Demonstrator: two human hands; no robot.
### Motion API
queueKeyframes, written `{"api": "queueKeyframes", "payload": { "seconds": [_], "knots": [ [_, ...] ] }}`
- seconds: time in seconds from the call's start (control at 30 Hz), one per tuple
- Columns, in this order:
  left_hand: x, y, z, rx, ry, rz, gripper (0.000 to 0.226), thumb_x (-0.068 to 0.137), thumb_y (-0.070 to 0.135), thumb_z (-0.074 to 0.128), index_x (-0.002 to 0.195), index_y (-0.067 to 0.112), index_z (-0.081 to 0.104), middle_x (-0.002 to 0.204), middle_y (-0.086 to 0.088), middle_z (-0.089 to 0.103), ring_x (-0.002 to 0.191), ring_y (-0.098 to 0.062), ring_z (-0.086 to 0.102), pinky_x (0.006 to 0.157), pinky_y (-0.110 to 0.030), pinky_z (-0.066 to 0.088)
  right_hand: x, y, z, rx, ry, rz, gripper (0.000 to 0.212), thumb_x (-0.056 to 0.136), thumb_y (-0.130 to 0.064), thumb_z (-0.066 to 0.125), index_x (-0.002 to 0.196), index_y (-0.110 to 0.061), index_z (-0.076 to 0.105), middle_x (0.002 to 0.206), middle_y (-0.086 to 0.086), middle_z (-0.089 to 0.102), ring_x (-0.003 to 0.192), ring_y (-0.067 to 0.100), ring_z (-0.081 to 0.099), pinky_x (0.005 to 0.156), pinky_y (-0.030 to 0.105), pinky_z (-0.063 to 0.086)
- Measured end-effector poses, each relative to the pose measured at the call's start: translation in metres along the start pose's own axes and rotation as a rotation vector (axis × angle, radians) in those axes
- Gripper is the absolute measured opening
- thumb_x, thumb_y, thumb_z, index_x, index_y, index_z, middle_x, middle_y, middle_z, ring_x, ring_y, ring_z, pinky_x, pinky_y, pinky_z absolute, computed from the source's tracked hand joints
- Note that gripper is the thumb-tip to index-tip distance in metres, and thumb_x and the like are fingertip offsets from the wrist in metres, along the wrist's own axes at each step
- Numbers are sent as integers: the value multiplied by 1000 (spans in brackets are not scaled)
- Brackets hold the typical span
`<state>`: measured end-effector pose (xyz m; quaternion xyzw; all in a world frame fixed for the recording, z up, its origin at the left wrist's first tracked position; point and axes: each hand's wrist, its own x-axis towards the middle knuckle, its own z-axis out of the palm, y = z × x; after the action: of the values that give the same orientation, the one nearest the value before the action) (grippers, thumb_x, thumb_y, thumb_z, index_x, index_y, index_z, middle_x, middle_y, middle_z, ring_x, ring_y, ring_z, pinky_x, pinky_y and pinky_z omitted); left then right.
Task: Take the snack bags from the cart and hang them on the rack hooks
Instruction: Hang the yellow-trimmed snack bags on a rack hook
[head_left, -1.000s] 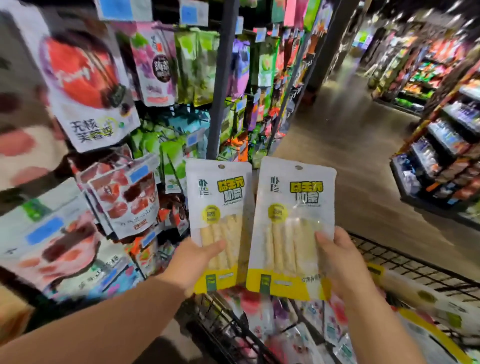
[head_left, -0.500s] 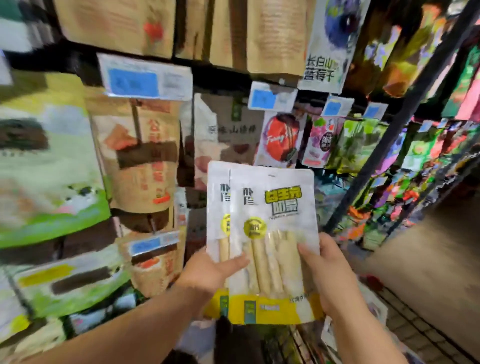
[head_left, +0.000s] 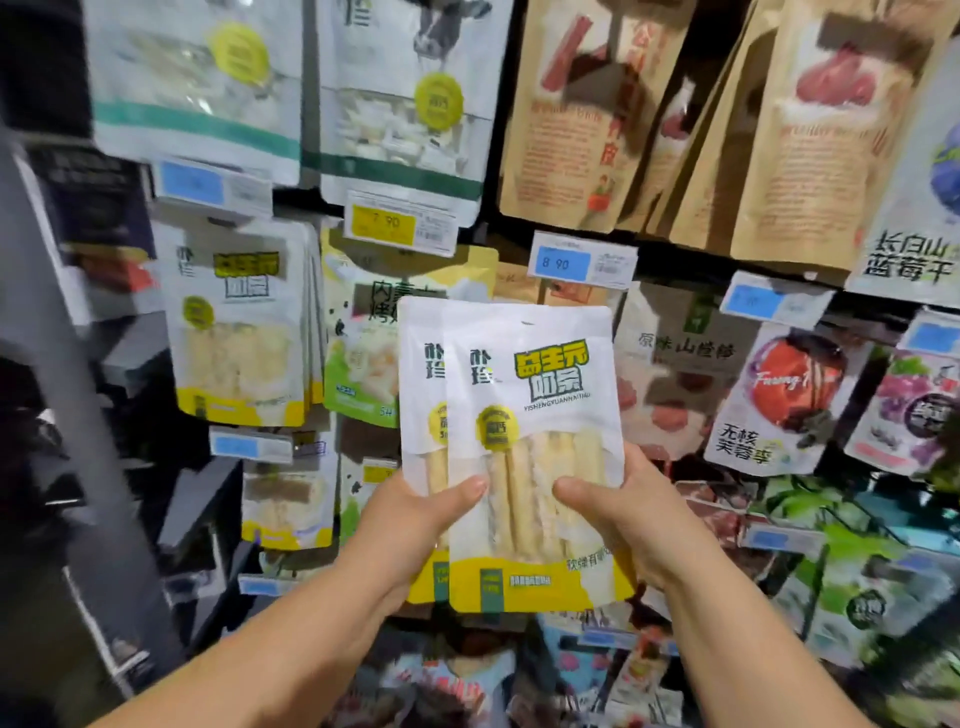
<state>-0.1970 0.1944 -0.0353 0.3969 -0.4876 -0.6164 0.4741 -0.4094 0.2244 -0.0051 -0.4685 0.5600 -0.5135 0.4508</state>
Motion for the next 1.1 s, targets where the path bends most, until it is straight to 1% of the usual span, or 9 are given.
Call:
{"api": "queueKeyframes", "payload": {
  "seconds": [0.1, 0.27, 0.43, 0.5, 0.63, 0.73, 0.9, 1.03, 1.1],
  "knots": [
    [-11, 8, -15, -40, 95, 42, 19, 87, 13, 67, 104, 22, 68, 94, 12, 75, 88, -1, 70, 65, -15, 49, 3, -4, 26, -121, -111, -46, 90, 44, -23, 94, 124, -30, 54, 115, 1, 71, 106, 23, 68, 94, 48, 53],
    [-21, 26, -46, -50, 189, 94, 25, 80, 22, 75, 105, 23, 71, 106, 4, 74, 104, -16, 67, 101, -42, 46, 6, -22, 63, -236, -106, -156, 87, 38, -43, 91, 117, -39, 54, 111, -10, 71, 101, 13, 69, 92, 45, 54],
    [-27, 40, -73, -77, 237, 182, 19, 93, 24, 62, 110, 29, 65, 108, 7, 72, 99, -9, 68, 81, -26, 52, 20, -32, 97, -114, -187, -166, 80, 43, -30, 94, 116, -30, 59, 106, -1, 74, 98, 22, 71, 89, 49, 55],
    [-30, 39, -86, -80, 271, 162, 18, 95, 25, 56, 110, 28, 65, 107, 6, 73, 98, -10, 69, 82, -28, 52, 27, -32, 111, -100, -238, -133, 83, 44, -28, 96, 118, -25, 60, 107, 4, 74, 100, 28, 71, 91, 54, 54],
    [-38, 38, -126, -73, 404, 132, 20, 95, 23, 56, 109, 14, 68, 99, -5, 74, 85, -15, 71, 75, -23, 54, 43, -31, 133, -171, -268, -162, 46, 69, -7, 86, 106, -23, 64, 92, -3, 77, 87, 17, 73, 84, 41, 57],
    [-42, 41, -165, -127, 487, 128, 15, 94, 21, 58, 103, 17, 69, 100, -5, 75, 89, -18, 71, 79, -32, 53, 57, -26, 154, -197, -275, -136, 56, 66, -12, 89, 111, -27, 61, 99, -5, 76, 92, 14, 72, 84, 37, 57],
    [-49, 45, -226, -107, 581, 115, 21, 93, 24, 60, 110, 17, 68, 101, -8, 74, 93, -27, 71, 93, -47, 50, 77, -21, 201, -176, -278, -136, 90, 47, -40, 94, 126, -31, 54, 113, -5, 71, 104, 19, 68, 94, 46, 53],
    [-53, 52, -264, -138, 652, 133, 21, 92, 20, 59, 110, 11, 66, 100, -13, 74, 89, -29, 72, 85, -42, 53, 92, -23, 231, -149, -263, -168, 65, 68, -20, 88, 120, -27, 51, 104, -11, 68, 93, 8, 66, 79, 28, 54],
    [-53, 57, -278, -148, 660, 145, 20, 93, 18, 57, 109, 10, 65, 100, -14, 74, 87, -28, 72, 82, -42, 53, 101, -22, 245, -155, -249, -181, 73, 61, -26, 90, 123, -29, 51, 110, -7, 69, 97, 13, 67, 88, 37, 55]
  ]
}}
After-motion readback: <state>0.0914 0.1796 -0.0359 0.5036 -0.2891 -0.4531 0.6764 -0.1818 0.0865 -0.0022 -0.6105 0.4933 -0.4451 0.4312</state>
